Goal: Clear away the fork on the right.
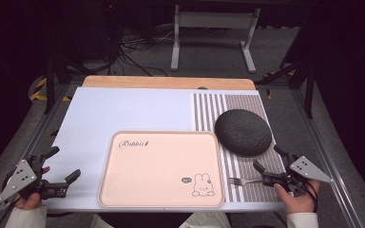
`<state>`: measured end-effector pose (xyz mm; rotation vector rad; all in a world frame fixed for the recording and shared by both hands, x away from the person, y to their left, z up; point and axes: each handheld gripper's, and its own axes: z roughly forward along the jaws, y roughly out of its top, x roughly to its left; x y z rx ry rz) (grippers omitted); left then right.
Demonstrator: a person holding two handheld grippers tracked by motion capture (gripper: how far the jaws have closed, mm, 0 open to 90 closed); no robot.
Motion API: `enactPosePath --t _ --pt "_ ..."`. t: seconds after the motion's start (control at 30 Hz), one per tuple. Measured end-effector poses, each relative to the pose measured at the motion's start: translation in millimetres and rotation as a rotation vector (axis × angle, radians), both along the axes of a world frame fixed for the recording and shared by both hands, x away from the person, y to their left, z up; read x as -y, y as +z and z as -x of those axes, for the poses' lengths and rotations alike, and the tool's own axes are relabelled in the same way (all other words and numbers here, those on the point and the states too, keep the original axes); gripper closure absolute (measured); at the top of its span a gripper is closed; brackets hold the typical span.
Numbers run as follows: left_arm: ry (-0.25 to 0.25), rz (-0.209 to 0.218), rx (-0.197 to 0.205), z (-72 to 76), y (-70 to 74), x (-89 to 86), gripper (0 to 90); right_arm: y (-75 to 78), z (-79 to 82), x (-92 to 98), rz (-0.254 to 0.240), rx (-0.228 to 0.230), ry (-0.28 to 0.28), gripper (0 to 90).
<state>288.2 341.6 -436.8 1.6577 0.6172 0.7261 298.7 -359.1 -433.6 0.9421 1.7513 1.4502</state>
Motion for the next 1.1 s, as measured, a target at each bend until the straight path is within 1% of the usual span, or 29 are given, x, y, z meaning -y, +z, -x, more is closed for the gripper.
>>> enactPosePath --t 0.03,0.17,0.33,0.47,0.6,0.63,0.7,0.77,0.8,0.93,0.97,1.1 --pt "-0.001 0.002 0.001 -0.2 0.0 -0.3 0.0 0.1 0.1 0.7 0.006 0.006 0.001 4.9" --pt "0.000 0.007 0.001 -0.3 0.1 -0.9 0.0 -0.7 0.9 0.4 0.002 -0.004 0.002 5.0" --pt "-0.007 -0.002 -0.002 -0.7 0.3 -0.4 0.0 -0.8 0.9 0.3 0.003 -0.007 0.003 5.3" --pt "-0.004 0.009 -0.004 -0.4 -0.1 -1.1 0.0 -1.5 0.0 -0.8 0.005 -0.014 0.007 5.3" --pt "-0.002 0.008 -0.006 -0.7 -0.2 -1.0 0.0 -1.1 -1.8 -2.5 0.012 -0.016 0.014 5.4" --pt "-0.001 0.007 -0.008 -0.7 -0.3 -0.8 0.0 -0.2 -3.0 -3.9 0.009 -0.021 0.017 5.4" --pt "0.000 0.004 -0.014 -1.0 -0.5 -0.6 0.0 2.9 -7.7 -6.7 0.025 -0.030 0.028 5.7" --pt "0.000 -0.001 -0.015 -1.4 -0.5 -0.5 0.0 9.1 -14.7 -10.3 0.037 -0.048 0.039 6.6" --pt "0.000 -0.001 -0.018 -1.1 -0.5 -0.4 0.0 12.7 -17.8 -11.5 0.053 -0.051 0.041 6.6" --pt "0.000 0.001 -0.011 -0.7 0.0 -1.2 0.0 22.7 -28.3 -18.2 0.073 -0.057 0.068 6.6" --pt "0.000 0.002 -0.013 -0.7 -0.1 -1.1 0.0 25.0 -31.0 -21.1 0.076 -0.066 0.074 6.6" --pt "-0.004 0.000 -0.014 -0.6 -0.1 -0.8 0.0 29.1 -36.9 -27.1 0.078 -0.072 0.094 5.8"
